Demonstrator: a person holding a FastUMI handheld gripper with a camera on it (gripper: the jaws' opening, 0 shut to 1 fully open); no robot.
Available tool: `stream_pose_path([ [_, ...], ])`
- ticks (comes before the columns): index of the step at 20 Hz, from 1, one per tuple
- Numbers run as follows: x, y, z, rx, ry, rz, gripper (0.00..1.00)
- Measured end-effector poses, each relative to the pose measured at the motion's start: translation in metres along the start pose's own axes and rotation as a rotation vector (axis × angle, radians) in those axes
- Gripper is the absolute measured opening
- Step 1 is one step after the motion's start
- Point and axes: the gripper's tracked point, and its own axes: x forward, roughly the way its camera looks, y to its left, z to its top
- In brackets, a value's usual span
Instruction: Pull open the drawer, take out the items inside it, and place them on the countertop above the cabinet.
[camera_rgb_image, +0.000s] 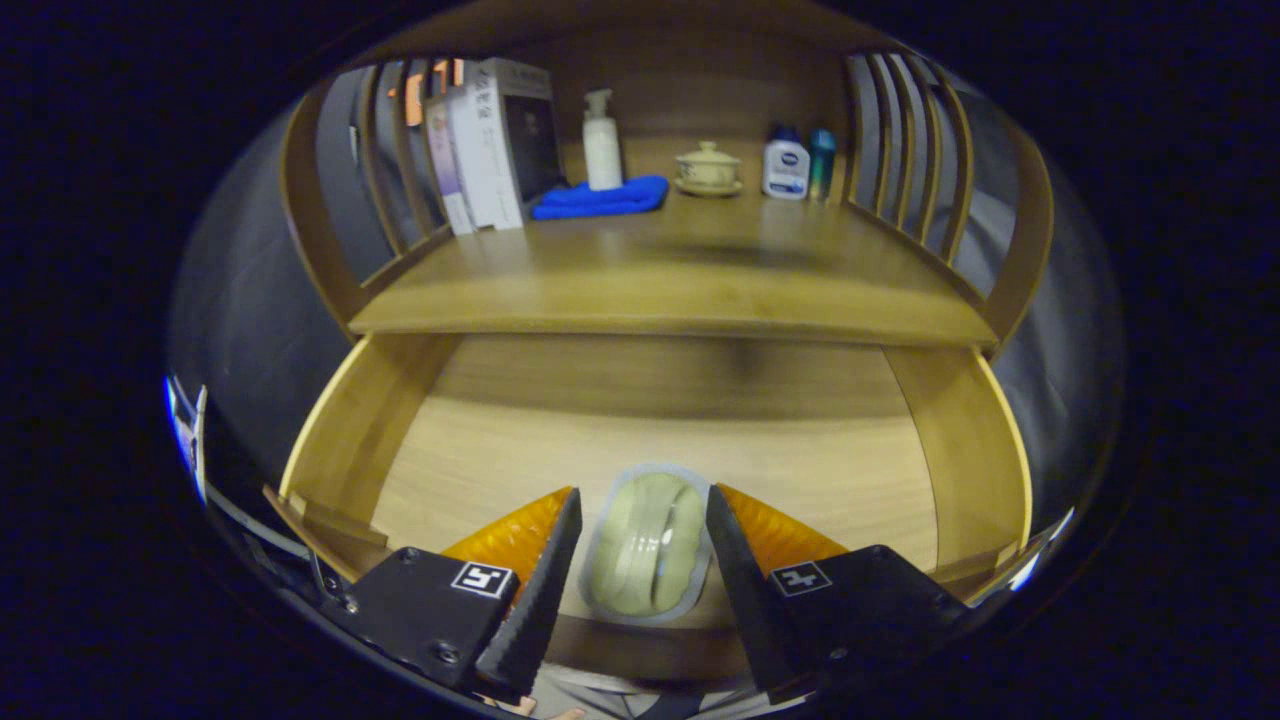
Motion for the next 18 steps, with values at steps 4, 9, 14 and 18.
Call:
stream_pose_path([
  [4, 0.010, -0.003, -0.012, 0.017, 0.076, -0.003, 0.76],
  [9, 0.016, -0.001, -0.014, 0.003, 0.081, 0.009, 0.65],
  [14, 0.019, -0.002, -0.017, 0.011, 0.098, 0.027, 0.48],
  [18, 0.023, -0.004, -0.015, -0.005, 0.083, 0.036, 0.28],
])
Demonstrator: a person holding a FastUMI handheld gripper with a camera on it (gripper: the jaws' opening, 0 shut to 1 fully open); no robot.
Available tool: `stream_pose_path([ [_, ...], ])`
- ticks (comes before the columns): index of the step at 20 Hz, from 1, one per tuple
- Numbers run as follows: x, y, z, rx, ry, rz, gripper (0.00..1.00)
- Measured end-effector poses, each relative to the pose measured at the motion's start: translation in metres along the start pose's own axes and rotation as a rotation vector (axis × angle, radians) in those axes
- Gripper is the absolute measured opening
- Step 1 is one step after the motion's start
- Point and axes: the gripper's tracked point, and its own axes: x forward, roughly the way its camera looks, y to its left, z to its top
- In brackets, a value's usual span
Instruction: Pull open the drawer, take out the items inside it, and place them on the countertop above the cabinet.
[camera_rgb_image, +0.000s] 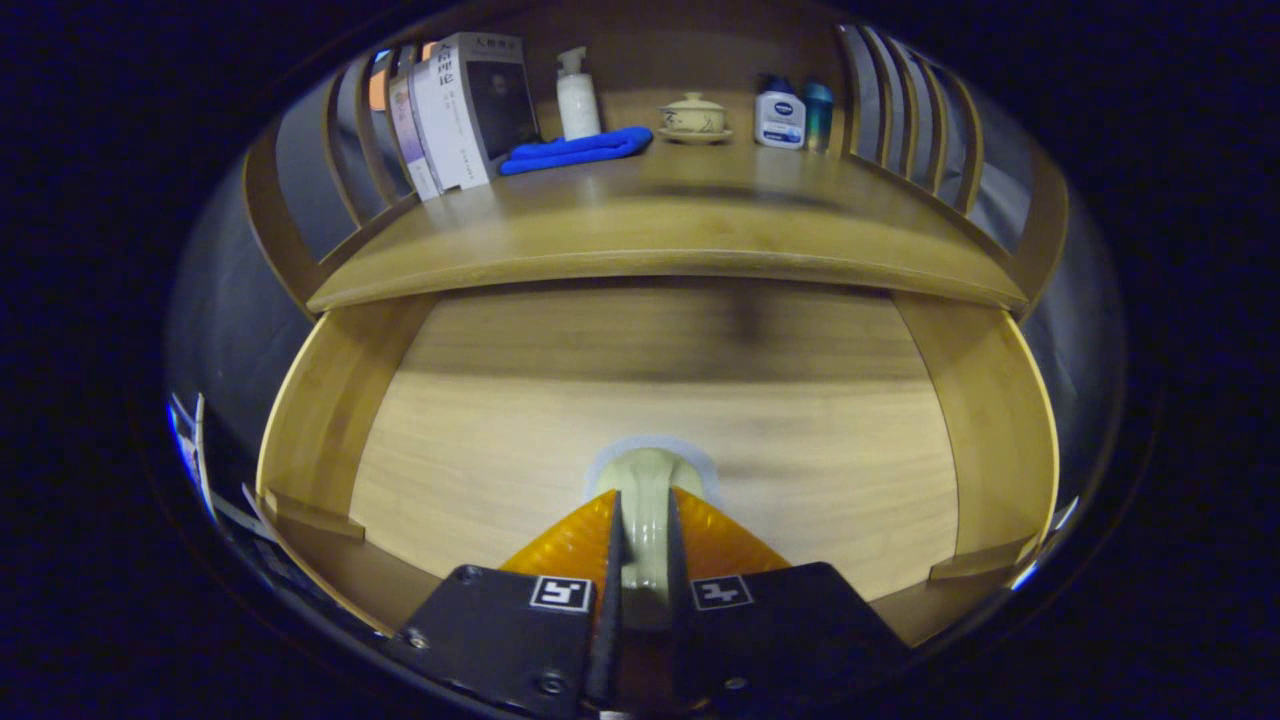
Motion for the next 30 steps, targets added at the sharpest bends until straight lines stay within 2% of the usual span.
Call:
stream_pose_path([
  [1, -0.001, 0.000, 0.001, -0.010, -0.009, 0.005, 0.22],
  [2, 0.000, -0.001, 0.002, -0.008, -0.013, 0.006, 0.22],
  [7, -0.011, -0.008, 0.014, 0.022, -0.057, 0.001, 0.21],
  [17, -0.075, -0.002, 0.056, -0.015, -0.179, 0.009, 0.21],
  [24, -0.105, -0.006, 0.109, 0.000, -0.247, -0.015, 0.21],
  [30, -0.086, -0.009, 0.170, 0.003, -0.306, -0.058, 0.21],
])
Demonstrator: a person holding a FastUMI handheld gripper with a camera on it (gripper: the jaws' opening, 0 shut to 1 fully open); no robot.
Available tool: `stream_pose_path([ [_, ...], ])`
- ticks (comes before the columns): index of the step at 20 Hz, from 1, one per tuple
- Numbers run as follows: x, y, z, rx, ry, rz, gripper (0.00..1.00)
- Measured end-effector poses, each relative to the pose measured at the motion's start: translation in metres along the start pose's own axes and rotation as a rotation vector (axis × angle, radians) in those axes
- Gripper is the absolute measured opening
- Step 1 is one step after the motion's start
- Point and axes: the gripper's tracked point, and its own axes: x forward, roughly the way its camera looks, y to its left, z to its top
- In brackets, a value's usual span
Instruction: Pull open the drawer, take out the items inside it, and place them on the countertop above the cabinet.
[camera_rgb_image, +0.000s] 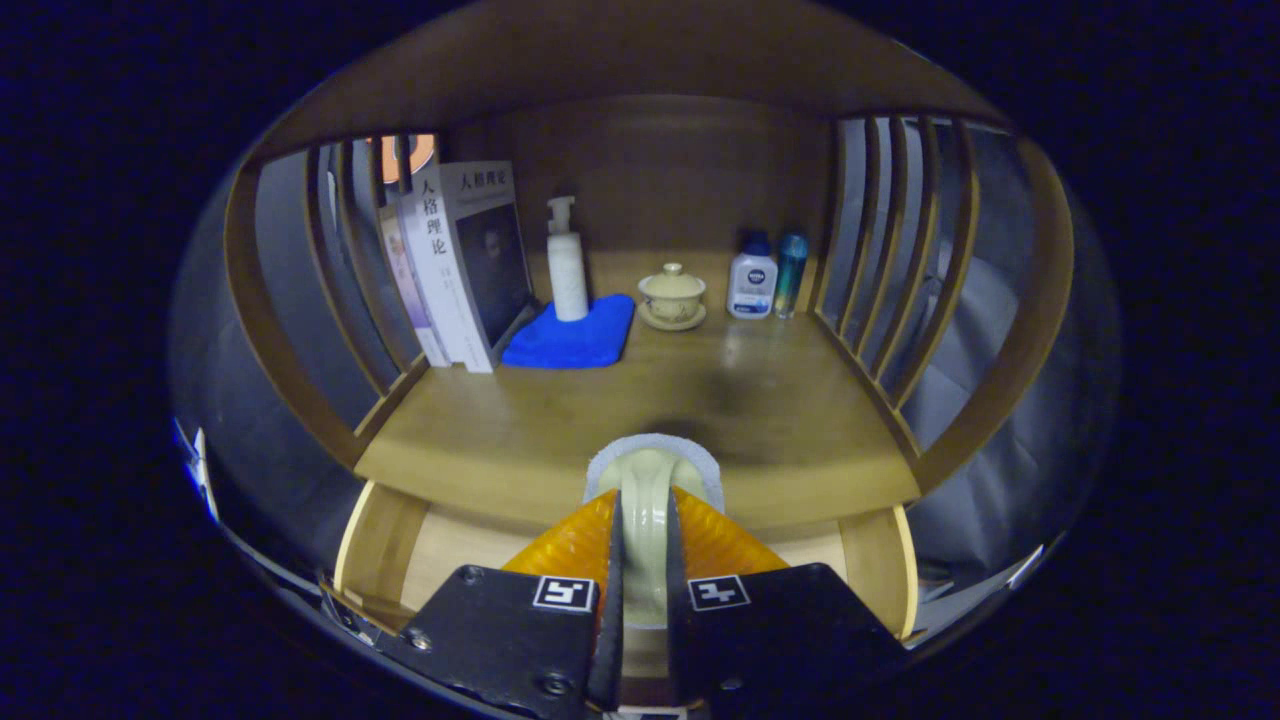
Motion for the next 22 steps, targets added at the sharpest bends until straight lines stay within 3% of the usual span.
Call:
stream_pose_path([
  [5, 0.039, -0.001, 0.027, 0.028, -0.044, 0.005, 0.21],
  [13, 0.079, 0.004, 0.033, 0.105, -0.038, 0.068, 0.21],
  [22, 0.092, 0.009, 0.036, 0.124, -0.054, 0.094, 0.21],
])
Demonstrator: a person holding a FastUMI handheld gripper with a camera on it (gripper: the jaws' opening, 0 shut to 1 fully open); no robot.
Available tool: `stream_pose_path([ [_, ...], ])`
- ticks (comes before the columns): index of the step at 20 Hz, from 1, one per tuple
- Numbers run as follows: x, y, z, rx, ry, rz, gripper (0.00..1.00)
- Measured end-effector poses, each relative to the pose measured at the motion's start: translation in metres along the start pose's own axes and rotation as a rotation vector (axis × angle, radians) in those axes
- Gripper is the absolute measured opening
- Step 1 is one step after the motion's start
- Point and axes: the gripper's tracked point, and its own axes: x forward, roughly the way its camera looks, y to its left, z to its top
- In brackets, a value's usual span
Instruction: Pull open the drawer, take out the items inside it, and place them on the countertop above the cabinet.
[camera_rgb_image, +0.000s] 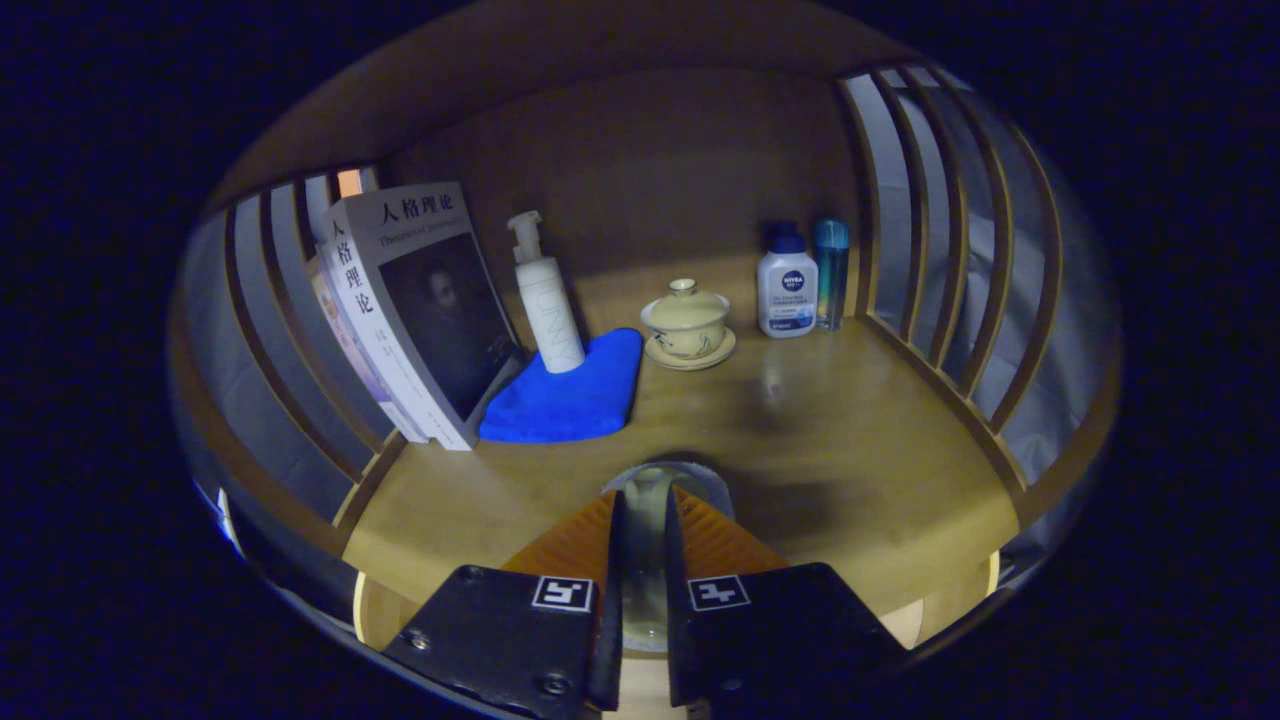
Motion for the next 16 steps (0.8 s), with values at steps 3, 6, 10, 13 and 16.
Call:
stream_pose_path([
  [3, 0.003, 0.002, -0.001, 0.002, -0.004, 0.024, 0.31],
  [6, 0.001, 0.005, -0.002, -0.024, -0.011, 0.028, 0.53],
  [10, -0.006, -0.001, -0.004, -0.102, -0.039, -0.002, 0.63],
  [13, -0.020, -0.005, -0.001, -0.089, -0.088, 0.000, 0.63],
  [16, -0.049, -0.005, -0.006, -0.061, -0.148, 0.044, 0.63],
])
